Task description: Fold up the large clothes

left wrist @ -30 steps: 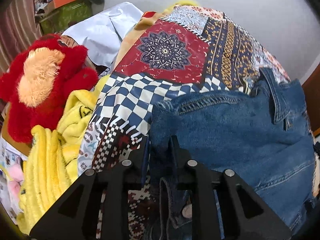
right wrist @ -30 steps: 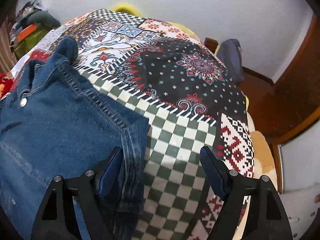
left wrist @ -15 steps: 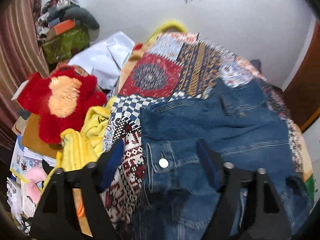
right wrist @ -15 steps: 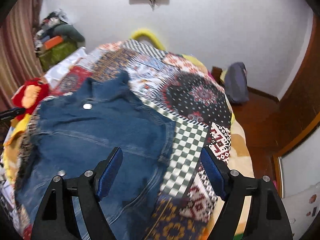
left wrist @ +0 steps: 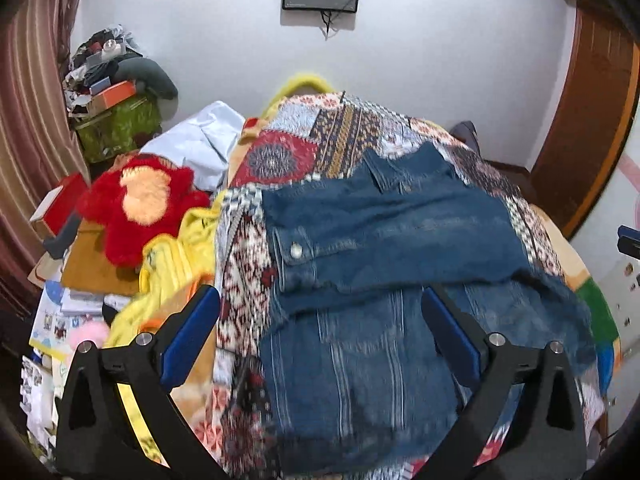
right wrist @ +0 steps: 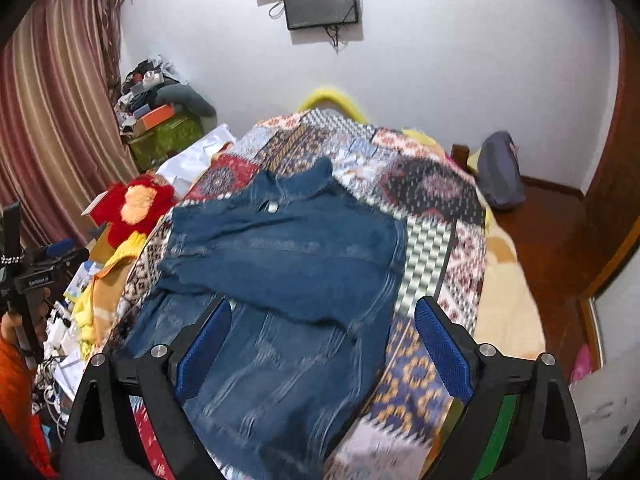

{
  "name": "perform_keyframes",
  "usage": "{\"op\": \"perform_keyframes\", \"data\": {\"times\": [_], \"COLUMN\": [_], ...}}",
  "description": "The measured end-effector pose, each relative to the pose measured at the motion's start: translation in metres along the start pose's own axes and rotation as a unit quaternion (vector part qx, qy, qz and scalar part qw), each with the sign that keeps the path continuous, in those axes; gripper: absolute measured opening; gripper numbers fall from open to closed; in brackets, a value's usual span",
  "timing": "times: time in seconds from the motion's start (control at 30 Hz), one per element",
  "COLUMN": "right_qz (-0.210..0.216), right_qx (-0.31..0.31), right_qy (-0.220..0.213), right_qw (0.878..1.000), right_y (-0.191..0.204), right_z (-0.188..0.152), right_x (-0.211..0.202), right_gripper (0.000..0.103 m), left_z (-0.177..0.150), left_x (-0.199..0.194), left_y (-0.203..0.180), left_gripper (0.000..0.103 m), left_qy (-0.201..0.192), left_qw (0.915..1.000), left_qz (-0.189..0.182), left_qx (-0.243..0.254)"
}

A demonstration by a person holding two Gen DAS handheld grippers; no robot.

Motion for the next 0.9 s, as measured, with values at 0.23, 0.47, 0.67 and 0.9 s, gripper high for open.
{"op": "perform_keyframes", "data": {"times": [0.23, 0.47, 0.67, 0.9], "right_qz": [-0.007, -0.001, 0.026, 0.071], "right_qx": [0.039, 0.108, 0.169, 0.170], "right_qy": [0.034, 0.077, 0.092, 0.084], "right_qw": [0.999, 0.991, 0.981, 0.979], "right_y": [-0.005, -0.027, -0.040, -0.029], "right_z": [-0.058, -0.112, -0.140, -0.144], "right_x": [0.004, 0.024, 0.037, 0.045], "right_gripper": [0.092, 0.092, 0.092, 0.086], "left_z": [-0.062, -0.132, -0.170, -0.181], "left_x": [0.011, 0.047, 0.077, 0.090], "left_y": [0.013, 0.049, 0.054, 0.031], "left_gripper": [0.101, 0.101, 0.101, 0.101], "left_qy": [0.062, 0.171, 0.245, 0.241], "left_qw": [0.9980, 0.9802, 0.9525, 0.9509], "left_qz": [0.011, -0.002, -0.055, -0.086], "left_qx": [-0.010, -0.099, -0.173, -0.174]}}
Point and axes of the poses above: each gripper's, at about its wrist camera, not at the fingertips, and x roughly the way its jaws point, y to its left, z to its top, the point moved 1 cm from there along x, roughly the way its jaws point, and after that the axes turned 14 degrees about z, right-handed, at the moved point
